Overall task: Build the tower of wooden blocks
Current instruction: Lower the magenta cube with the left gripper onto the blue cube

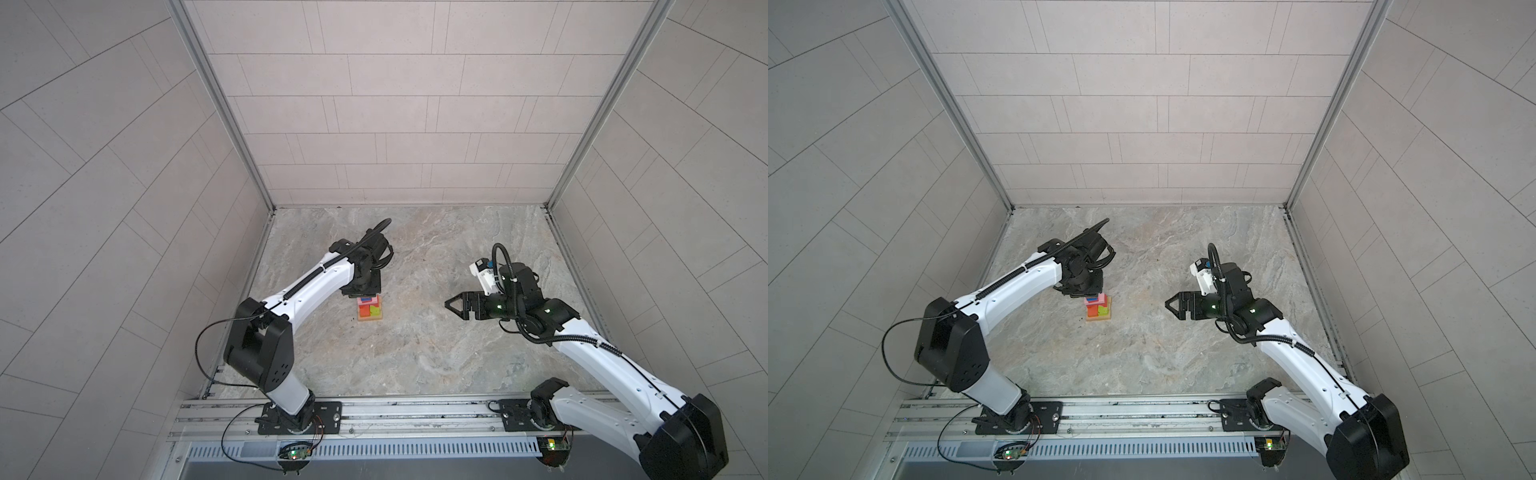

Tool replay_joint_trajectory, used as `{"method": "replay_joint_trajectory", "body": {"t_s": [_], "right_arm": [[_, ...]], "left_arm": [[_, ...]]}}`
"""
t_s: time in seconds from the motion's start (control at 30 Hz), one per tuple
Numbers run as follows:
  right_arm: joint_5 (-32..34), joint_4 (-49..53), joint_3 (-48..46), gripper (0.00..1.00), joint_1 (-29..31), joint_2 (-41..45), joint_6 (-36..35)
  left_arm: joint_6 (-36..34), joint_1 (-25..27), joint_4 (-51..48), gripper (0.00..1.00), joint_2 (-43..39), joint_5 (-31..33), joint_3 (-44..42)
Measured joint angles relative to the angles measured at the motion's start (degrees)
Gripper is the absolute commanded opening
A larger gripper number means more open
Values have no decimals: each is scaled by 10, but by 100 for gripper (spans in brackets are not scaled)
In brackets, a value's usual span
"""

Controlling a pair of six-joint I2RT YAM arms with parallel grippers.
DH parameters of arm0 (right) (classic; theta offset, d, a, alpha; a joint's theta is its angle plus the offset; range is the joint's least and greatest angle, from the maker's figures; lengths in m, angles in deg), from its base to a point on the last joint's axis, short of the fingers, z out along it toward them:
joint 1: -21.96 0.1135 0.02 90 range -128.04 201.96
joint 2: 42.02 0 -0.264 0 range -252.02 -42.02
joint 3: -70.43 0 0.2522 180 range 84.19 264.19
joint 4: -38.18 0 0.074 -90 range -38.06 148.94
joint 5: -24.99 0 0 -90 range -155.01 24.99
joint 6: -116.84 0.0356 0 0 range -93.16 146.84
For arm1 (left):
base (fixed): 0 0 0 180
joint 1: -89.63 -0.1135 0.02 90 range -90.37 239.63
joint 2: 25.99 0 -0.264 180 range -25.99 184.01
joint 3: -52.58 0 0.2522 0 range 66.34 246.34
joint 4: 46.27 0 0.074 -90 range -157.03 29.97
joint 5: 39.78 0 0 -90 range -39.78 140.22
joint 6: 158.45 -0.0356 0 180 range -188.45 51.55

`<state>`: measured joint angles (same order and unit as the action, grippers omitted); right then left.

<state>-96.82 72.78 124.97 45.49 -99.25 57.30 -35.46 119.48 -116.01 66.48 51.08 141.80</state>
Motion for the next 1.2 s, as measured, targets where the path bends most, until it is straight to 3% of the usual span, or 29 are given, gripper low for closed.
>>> {"method": "replay_joint_trajectory", "body": {"t_s": [0.4, 0.67, 0.73, 1.2], "right_arm": [[0, 0, 0, 99, 0, 0, 0], [0, 0, 0, 99, 0, 0, 0], [0, 0, 0, 99, 0, 0, 0], [0, 0, 0, 99, 0, 0, 0]], "left_arm": [[0, -1, 0, 23, 0, 0, 0], [2, -2, 0, 33, 0, 0, 0], [2, -2, 0, 39, 0, 0, 0], [5, -2, 0, 46, 0, -5, -1]]}}
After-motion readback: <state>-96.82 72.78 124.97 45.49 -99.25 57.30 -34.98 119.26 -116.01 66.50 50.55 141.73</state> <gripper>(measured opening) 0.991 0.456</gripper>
